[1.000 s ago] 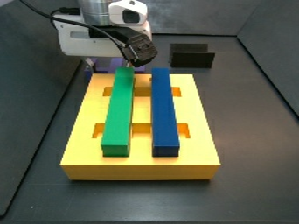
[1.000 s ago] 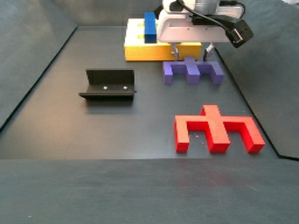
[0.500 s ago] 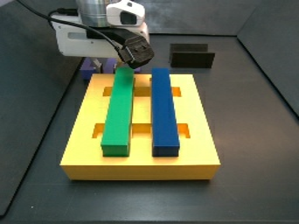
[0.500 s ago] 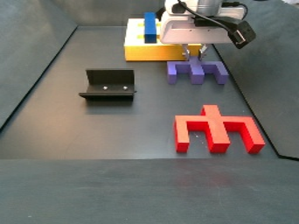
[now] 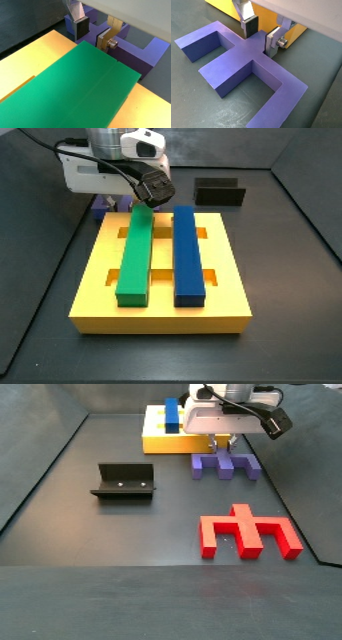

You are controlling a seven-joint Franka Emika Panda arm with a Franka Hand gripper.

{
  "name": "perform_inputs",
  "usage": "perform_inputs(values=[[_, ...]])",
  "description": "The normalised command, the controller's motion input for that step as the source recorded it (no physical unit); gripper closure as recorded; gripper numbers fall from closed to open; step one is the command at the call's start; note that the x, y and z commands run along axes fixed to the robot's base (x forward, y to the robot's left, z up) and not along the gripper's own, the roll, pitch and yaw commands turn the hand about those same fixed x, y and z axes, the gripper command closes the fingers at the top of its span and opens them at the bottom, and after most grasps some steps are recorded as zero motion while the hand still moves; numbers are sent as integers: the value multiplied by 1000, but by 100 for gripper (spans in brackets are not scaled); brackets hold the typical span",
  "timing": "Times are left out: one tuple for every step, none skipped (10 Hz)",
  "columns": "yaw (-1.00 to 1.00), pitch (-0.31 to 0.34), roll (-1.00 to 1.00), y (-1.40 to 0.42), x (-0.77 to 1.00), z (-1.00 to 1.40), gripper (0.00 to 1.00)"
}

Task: Pick up the purple object. Move up. Place the purple object on the fixture. Regrasp the purple object. Move to above the board. Insert the purple object.
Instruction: Pick up the purple object, then move up.

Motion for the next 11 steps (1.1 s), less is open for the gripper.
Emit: perform_inputs(values=[[0,0,0,0,0,0,100],[0,0,0,0,0,0,100],[0,0,0,0,0,0,100],[0,0,0,0,0,0,100],[0,0,0,0,0,0,100],[0,0,0,0,0,0,100],[0,0,0,0,0,0,100],[0,0,0,0,0,0,100],[0,0,0,0,0,0,100],[0,0,0,0,0,0,100],[0,0,0,0,0,833,100]])
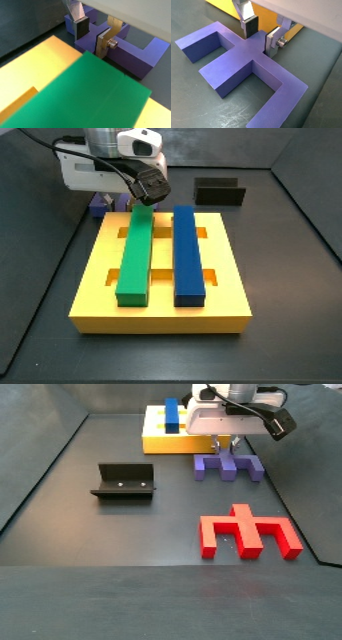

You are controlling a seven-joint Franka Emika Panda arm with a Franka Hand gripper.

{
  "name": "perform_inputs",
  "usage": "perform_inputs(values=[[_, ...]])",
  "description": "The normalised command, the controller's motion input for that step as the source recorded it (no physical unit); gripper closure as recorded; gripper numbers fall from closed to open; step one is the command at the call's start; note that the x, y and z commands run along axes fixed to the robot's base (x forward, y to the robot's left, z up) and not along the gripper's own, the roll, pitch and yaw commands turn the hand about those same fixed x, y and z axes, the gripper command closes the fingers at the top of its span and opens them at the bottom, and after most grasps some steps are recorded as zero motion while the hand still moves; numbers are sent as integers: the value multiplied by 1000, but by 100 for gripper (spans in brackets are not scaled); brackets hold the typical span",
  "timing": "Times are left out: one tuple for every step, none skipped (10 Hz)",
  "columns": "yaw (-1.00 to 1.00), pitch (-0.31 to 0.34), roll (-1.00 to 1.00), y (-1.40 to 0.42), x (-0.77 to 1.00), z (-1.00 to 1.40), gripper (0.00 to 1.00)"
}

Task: Pick up the purple object. Move up. Place the purple object on the fixture. Regrasp the purple object. Move to above the board. Insert the purple object.
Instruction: Move up, then place the purple object on the fixture.

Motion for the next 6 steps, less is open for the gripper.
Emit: perform_inputs(values=[[56,-1,-6,-34,41,792,100],[51,19,-15,-32,9,585,100],[33,0,-31,-27,12,299,100],[0,0,-9,0,0,0,100],[-71,57,-614,386,346,0,100],[-94,51,-831,400,591,9,100]])
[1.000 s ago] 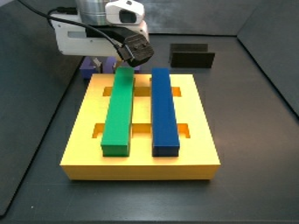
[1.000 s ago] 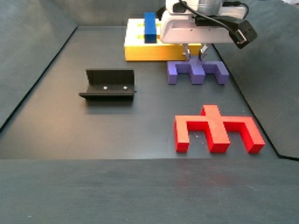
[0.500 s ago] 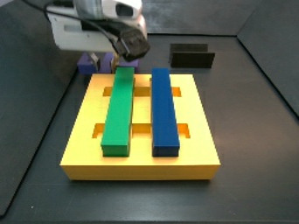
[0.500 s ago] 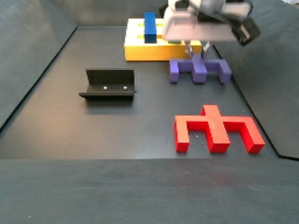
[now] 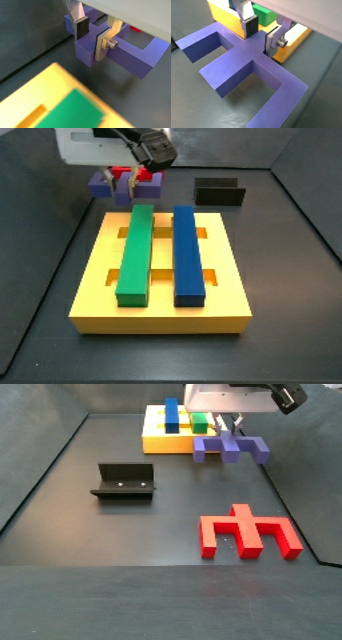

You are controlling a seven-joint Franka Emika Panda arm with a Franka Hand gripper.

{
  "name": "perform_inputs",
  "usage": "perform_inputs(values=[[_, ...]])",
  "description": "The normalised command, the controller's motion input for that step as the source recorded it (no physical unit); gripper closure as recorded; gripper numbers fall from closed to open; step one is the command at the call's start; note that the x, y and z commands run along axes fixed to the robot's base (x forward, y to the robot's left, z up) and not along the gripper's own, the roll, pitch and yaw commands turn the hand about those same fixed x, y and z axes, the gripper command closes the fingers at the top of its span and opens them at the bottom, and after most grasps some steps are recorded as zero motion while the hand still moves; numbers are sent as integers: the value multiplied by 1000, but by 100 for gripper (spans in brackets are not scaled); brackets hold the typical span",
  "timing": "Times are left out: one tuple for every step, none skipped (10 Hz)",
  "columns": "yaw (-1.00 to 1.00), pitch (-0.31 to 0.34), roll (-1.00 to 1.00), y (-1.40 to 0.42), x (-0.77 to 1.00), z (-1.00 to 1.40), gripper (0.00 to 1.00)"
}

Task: Pick up the purple object. Move up. Place the purple object on the fixture. Regrasp the purple object. Move to above the board. Insert the purple object.
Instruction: Place the purple object on the fixture.

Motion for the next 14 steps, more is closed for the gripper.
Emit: perform_inputs(values=[[-109,37,-883,249,709,249,100],[-111,74,-940,103,757,477,100],[-109,94,-963,80,751,486,100],[-111,91,-951,74,754,497,100],[-126,126,-900,49,783,554,100],[-23,149,-897,157,734,549,100],[-6,171,-923,177,723,511,100],[-34,229,-880,171,729,491,100],[-37,263,-897,131,720,420,100],[-34,277,-883,91,737,271,100],[-54,274,-777,51,809,83,100],[-140,309,-540,57,880,149,100],[-83,334,-423,126,911,174,100],[-49,297,-263,106,1000,49,100]])
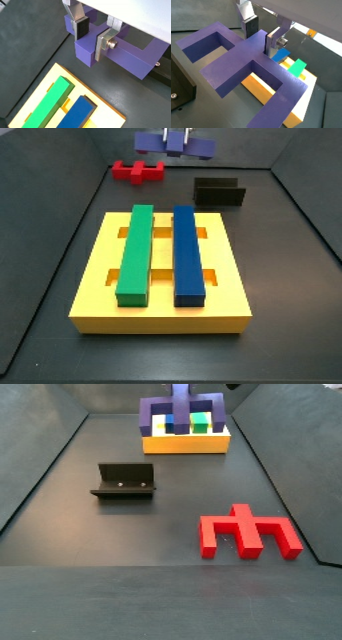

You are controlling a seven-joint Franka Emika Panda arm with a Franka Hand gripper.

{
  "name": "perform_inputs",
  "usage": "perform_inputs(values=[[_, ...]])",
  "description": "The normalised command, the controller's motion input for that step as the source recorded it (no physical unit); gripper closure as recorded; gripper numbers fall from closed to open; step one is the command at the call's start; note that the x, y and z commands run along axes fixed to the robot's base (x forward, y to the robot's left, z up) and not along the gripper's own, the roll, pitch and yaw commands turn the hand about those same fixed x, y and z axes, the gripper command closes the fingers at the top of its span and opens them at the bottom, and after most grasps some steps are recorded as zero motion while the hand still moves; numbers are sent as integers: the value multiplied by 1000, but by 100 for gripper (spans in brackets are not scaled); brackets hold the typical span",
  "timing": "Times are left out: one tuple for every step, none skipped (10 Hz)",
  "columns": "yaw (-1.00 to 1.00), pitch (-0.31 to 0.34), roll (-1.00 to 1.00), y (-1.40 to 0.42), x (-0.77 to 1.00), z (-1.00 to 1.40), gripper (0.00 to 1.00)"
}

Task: Pick up the purple object. Move up. Place the purple object on the fixture. Regrasp the purple object. Move to above the board. Insert the purple object.
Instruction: Place the purple object on the fixture.

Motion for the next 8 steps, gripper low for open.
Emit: perform_inputs(values=[[-94,191,-183,220,943,-114,100],[-46,0,0,0,43,-40,100],[0,-129,-66,0,0,-77,100],[120,-89,-126,231,717,-377,100],[29,0,-120,237,1000,-243,100],[0,-114,-246,283,1000,-317,100],[3,-140,-300,406,1000,-380,100],[0,-151,-323,460,1000,-411,100]])
